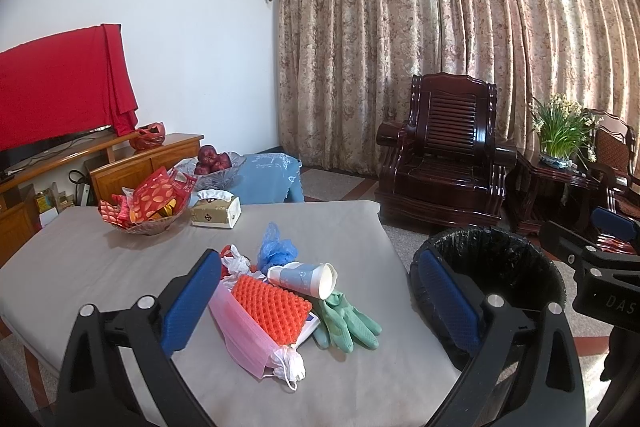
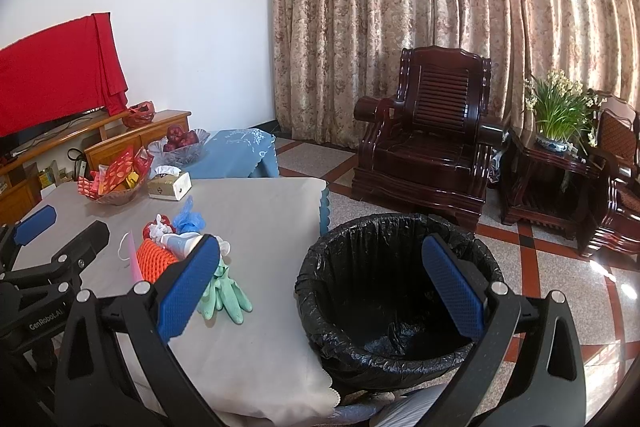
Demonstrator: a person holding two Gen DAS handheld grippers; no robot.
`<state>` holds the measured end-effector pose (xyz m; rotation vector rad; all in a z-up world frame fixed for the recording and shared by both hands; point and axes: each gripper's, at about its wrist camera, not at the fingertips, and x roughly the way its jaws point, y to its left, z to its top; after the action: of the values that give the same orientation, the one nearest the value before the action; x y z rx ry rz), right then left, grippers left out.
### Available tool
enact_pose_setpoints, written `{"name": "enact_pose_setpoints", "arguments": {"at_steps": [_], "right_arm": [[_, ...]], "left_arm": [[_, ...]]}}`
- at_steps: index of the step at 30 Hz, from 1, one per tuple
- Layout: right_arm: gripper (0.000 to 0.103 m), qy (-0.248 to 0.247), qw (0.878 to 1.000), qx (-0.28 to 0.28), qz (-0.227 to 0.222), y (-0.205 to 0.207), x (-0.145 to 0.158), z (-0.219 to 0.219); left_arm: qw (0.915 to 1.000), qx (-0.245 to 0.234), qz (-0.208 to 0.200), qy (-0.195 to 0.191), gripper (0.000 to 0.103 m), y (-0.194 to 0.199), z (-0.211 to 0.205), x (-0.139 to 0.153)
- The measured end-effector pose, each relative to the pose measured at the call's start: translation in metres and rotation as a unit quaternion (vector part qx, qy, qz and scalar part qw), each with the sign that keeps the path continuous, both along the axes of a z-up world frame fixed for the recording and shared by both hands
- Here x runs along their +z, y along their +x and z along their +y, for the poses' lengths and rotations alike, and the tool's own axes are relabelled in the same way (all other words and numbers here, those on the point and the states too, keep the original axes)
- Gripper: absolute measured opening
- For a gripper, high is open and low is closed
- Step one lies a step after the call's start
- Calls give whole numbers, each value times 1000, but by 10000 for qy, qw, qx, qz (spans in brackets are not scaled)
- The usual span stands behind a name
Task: Collect trash
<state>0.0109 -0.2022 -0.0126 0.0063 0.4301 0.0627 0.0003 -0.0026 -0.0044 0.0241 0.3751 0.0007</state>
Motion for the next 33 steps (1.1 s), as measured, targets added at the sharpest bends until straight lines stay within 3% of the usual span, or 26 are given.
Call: {"name": "enact_pose_setpoints", "arguments": {"at_steps": [33], "right_arm": [[98,35,10000,-20,28,-1,-4,-4]], "left_arm": [[10000,0,11,-3,97,0,0,0]]}}
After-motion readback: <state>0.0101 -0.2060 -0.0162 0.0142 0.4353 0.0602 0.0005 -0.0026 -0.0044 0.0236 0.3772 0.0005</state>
